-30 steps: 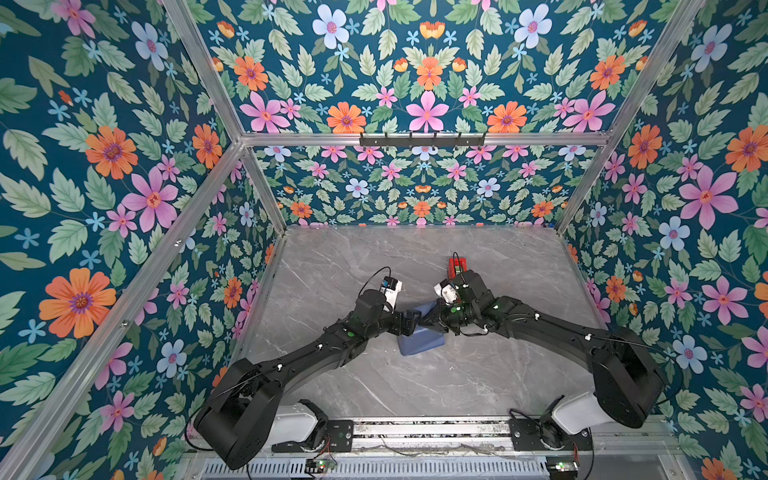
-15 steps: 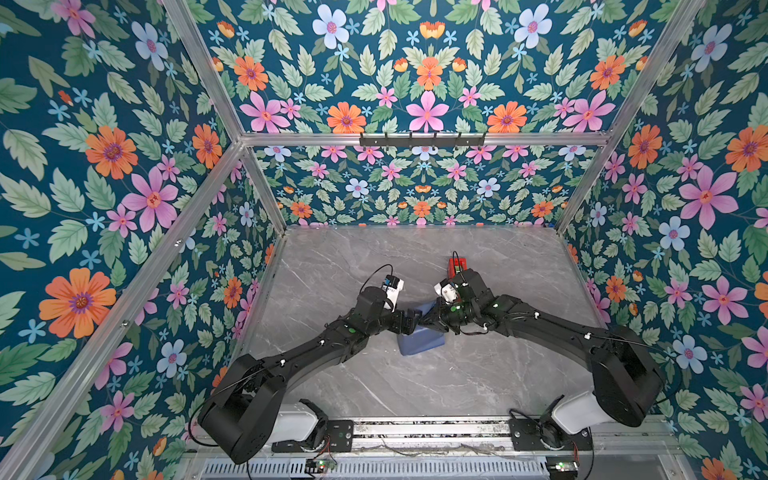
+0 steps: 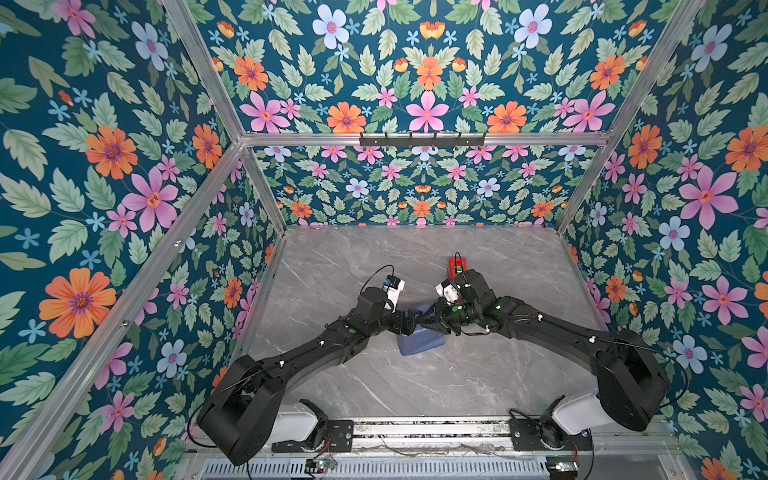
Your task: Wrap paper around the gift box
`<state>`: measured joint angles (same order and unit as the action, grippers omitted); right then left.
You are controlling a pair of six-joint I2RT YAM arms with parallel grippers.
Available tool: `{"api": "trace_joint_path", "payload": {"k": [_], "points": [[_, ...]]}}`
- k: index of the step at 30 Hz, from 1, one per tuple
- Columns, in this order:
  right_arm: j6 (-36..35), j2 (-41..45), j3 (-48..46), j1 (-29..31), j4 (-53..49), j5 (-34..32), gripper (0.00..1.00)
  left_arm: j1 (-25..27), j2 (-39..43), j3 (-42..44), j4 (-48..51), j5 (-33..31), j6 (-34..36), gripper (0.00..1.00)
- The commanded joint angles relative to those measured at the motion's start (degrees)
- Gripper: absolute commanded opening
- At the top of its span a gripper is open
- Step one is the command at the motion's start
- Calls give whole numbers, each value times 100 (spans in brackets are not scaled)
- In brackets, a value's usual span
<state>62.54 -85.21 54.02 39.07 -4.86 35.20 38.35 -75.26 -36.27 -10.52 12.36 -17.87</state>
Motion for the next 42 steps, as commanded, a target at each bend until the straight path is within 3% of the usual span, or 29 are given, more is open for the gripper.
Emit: {"api": "trace_joint_path", "payload": {"k": [1,32,38,42], "points": [[170,31,-58,7,94,116,23,-5,-11,82,1035,-309,281,93],[697,577,-854,97,377,147,24,-3,-1,108,886,-357,258,93],[227,1085,-855,30,-288,-158,26,-3,-1,107,868,-331,260,93],[-372,1218,-290,34,-750,-322,25,-3,20,113,848,-331,264,93]]}}
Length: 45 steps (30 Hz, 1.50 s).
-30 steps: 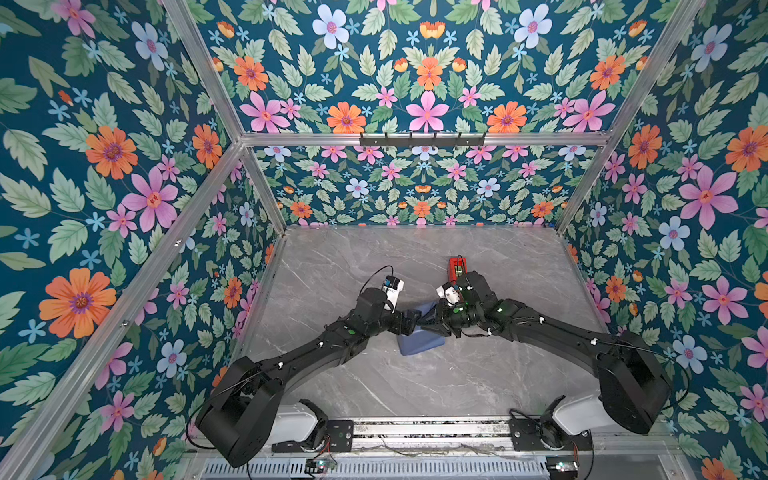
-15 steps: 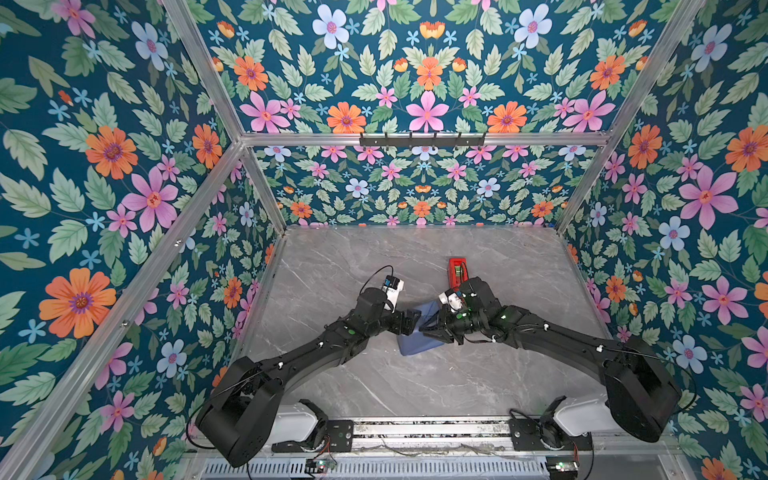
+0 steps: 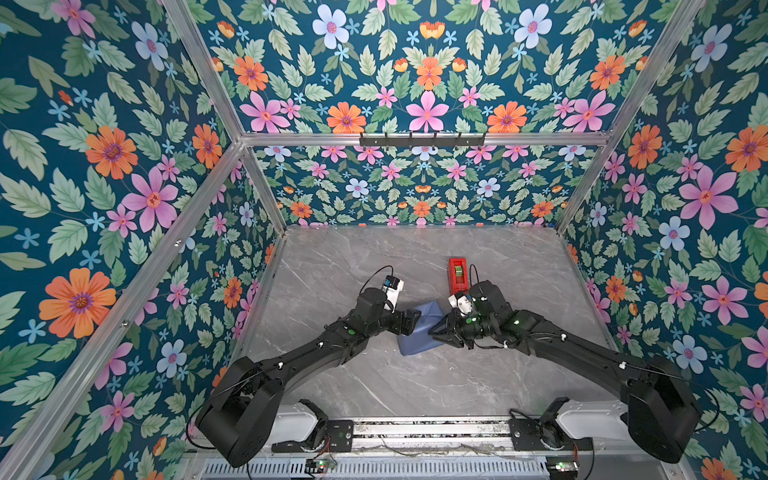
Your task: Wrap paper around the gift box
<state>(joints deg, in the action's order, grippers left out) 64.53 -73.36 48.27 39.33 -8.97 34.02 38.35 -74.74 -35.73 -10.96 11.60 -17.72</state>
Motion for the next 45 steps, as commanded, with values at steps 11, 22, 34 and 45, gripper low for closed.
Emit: {"api": "trace_joint_path", "payload": {"k": [11,22,34,45], "points": [[-1333,-1140,1373,-12,-626,-139,16,-3,21,74,885,-253,238,92],[-1330,-1527,1388,-87,-558,-97,14,-3,41,74,894,-255,242,92],[-1329,-1352,1116,-104,-974,-148,10,-3,-5,76,824,-247,233,92],[-1452,-810,1043,-164,-1027,-106,10,-3,-7,60,825,-221,225,92]]}}
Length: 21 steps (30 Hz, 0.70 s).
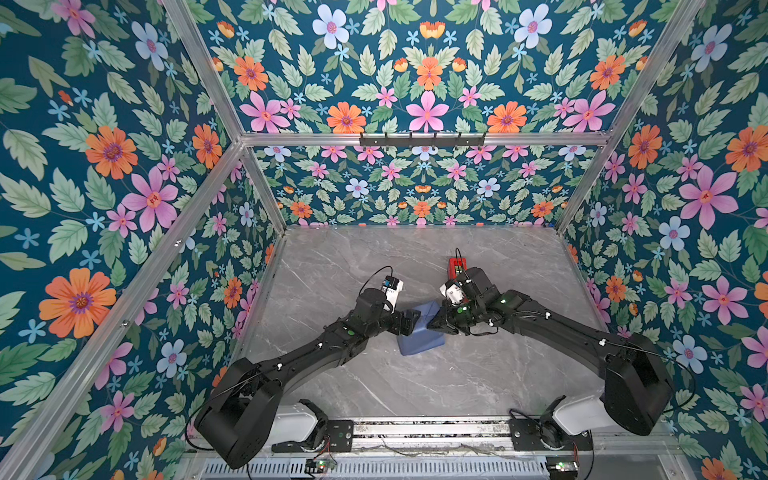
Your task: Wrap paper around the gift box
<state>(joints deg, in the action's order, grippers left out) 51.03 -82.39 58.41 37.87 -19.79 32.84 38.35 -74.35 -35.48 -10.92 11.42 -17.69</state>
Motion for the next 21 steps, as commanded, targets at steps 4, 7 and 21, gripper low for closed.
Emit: {"api": "trace_joint_path", "payload": {"k": [4,7,21], "points": [[-136,-18,116,-77,406,88,13,-3,-56,1,806,-166,219,92],[-145,-344,225,-121,554,214,14,-3,-76,-19,776,-142,188,93],[-840,531,-107,-201,135,98,28,7,289,-288,-35,102,-153,98]]}}
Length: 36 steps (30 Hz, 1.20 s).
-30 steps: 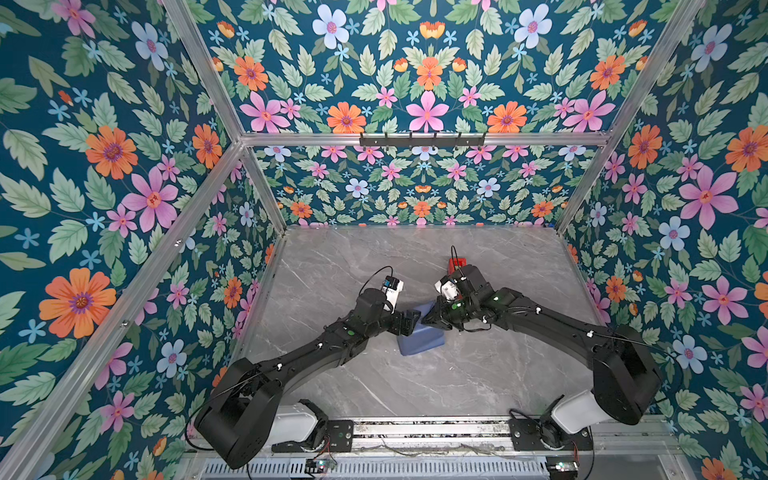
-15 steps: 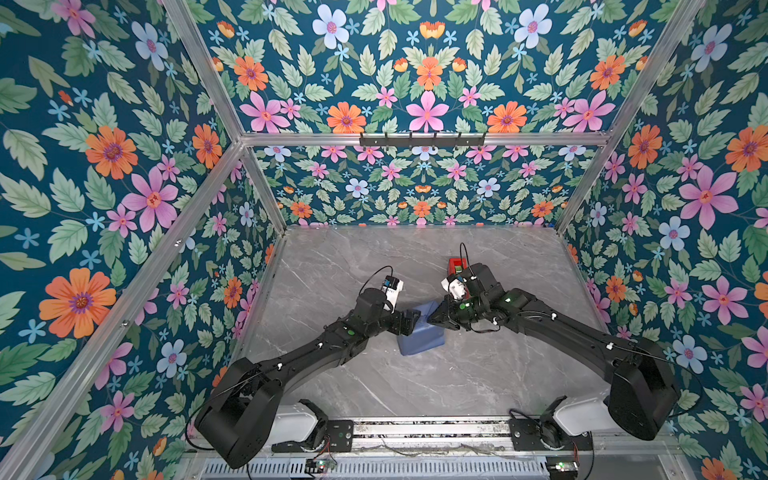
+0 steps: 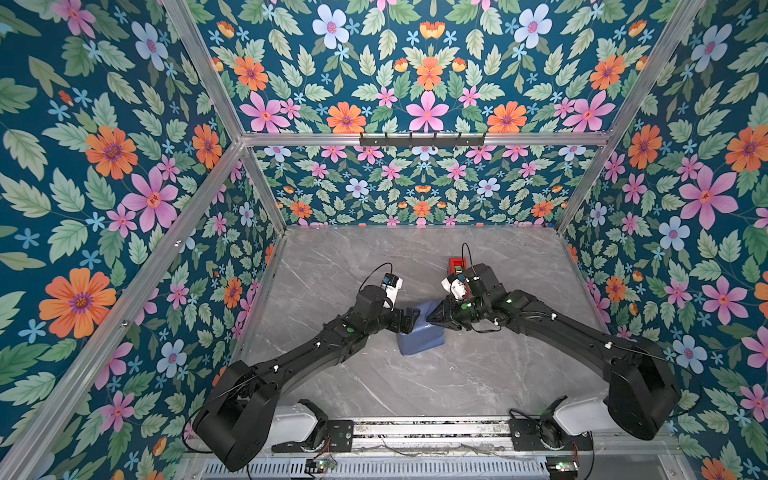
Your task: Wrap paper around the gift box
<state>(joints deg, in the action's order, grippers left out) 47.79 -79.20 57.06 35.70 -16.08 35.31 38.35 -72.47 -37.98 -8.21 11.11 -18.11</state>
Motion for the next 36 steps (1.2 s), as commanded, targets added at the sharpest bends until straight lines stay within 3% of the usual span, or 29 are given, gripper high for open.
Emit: {"api": "trace_joint_path", "payload": {"k": [1,5,9,12,16,20,26,36], "points": [[-755,344,30,7,-423,-294,30,6,170,-18,-461,182,-155,98],[-1537,781,-213,50,-851,-1235,40,-3,601,110,-585,30,-171,100],[-2211,1074,-618,112,-930,-2131,60,21,1491,705,-342,-212,-101,100],[-2470,1090,-969,121,-512,-2167,68,204,2157,1331,-275,-254,-253,98],[-2722,804,-1118,173,-46,-1983,70,785,2561,1925,-259,-721,-412,97],[-2863,468,-1137,189,178,-1992,70,1136,2258,2101,-427,-1070,-284,97],[-2762,43,-833,183,386,-2002,70,1089,1457,1790,-735,-1627,-218,95],[-2233,-855,270,-215,138,-2183,69,-231,474,864,-930,-843,-650,91]]}}
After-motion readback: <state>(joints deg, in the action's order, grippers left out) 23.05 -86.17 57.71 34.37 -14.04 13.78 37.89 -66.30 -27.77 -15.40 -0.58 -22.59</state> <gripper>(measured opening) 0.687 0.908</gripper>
